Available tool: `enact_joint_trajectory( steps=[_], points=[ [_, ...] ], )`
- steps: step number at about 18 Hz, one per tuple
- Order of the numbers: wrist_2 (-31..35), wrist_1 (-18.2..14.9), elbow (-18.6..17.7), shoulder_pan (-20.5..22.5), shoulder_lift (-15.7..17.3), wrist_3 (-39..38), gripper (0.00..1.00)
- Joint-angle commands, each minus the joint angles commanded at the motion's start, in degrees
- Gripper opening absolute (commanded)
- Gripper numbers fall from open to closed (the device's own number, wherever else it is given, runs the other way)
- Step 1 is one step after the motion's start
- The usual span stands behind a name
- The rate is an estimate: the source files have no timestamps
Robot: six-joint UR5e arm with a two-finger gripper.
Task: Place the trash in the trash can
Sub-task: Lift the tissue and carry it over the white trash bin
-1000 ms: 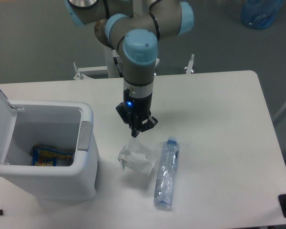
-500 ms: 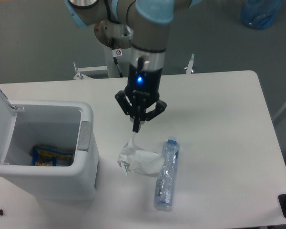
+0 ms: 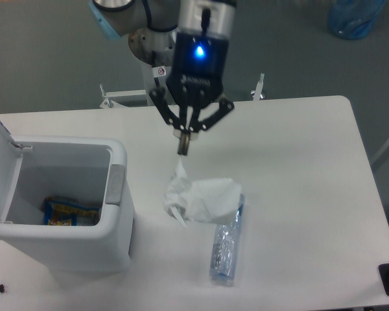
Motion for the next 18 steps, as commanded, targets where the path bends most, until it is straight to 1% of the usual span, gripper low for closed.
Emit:
enact_joint_trajectory(
  steps=[2, 3, 6, 8, 18],
  points=[
    [0.2, 0.2, -1.9, -2.5, 1.5, 0.0, 0.0],
    [0.2, 0.2, -2.5, -3.4, 1.7, -0.2, 0.0],
    [0.4, -0.1, -3.6, -6.5, 1.1, -0.7, 0.0],
    [0.4, 0.1, -4.7, -7.7, 0.5, -0.4, 0.0],
    [0.2, 0.6, -4.2, -13.5, -1.9, -0.1, 0.0]
  ],
)
